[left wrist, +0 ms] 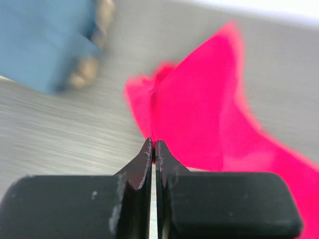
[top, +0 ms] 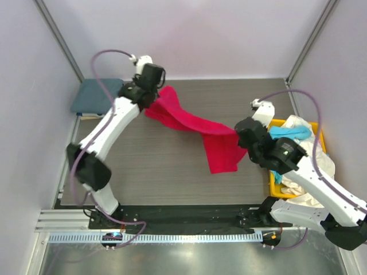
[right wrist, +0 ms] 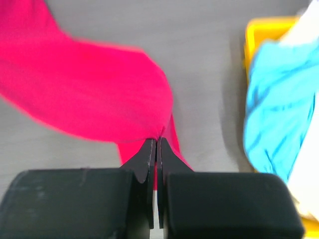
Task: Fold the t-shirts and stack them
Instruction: Flatten the tshirt out
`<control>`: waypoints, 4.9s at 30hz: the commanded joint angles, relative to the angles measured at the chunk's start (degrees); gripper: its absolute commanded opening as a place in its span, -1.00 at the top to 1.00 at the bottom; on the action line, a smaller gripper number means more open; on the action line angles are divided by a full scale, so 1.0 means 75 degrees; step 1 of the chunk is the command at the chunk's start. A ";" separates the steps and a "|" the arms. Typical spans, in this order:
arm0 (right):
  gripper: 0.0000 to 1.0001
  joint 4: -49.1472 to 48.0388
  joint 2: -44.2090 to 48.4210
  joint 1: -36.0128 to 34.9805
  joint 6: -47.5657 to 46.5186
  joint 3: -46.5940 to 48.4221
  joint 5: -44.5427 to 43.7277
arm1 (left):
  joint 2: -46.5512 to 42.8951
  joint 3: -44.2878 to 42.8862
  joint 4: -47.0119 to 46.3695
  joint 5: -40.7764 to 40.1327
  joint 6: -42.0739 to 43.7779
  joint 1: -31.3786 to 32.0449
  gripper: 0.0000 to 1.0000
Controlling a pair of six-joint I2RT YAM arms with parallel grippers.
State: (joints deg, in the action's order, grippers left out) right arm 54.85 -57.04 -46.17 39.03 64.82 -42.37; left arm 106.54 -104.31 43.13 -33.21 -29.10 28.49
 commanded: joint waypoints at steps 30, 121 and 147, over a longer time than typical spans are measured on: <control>0.98 -0.1628 0.1956 0.0004 -0.3727 0.4366 0.1622 | -0.8300 -0.0294 -0.1578 0.2118 0.5168 -0.0189 0.99; -0.78 -0.2661 -0.6001 0.3239 -0.2239 0.3534 0.5685 | 0.1982 -0.3196 -0.1559 0.4728 0.0013 -0.2899 -1.00; -0.80 -0.4243 -0.2427 0.2899 -0.0422 -0.1622 0.3716 | -0.8415 0.9208 0.2392 0.1522 -0.7496 0.5059 0.37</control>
State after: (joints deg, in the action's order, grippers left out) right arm 25.45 -76.44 -24.47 34.41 53.74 -12.73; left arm 44.62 -36.47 55.00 -17.21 -73.43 63.33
